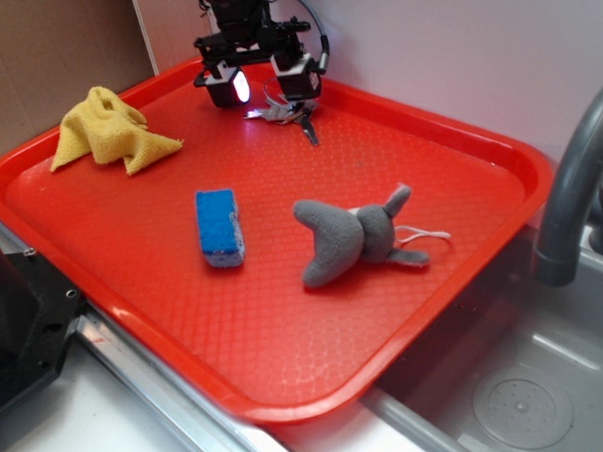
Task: Grab the silver keys.
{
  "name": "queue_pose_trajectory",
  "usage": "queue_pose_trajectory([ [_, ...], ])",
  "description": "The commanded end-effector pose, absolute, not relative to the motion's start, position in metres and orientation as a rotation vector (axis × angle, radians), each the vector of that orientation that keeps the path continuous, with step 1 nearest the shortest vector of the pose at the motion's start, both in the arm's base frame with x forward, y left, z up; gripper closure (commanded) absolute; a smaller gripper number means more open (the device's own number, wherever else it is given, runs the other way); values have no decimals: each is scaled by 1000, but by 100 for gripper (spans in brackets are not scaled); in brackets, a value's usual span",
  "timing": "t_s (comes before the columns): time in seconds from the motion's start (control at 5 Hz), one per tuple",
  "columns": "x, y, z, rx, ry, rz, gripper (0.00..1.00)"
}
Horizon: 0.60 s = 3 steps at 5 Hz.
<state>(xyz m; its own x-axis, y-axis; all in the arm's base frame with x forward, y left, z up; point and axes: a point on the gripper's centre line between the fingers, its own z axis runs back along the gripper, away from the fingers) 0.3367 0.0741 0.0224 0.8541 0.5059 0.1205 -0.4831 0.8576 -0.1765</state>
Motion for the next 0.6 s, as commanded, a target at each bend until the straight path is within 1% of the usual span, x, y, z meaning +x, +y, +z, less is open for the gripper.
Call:
queue_pose_trajectory([
  [0.0,346,70,33,-122,-189,545,100],
  [0.2,345,64,34,-109,-186,538,100],
  [0.4,343,61,39,-111,-186,491,100],
])
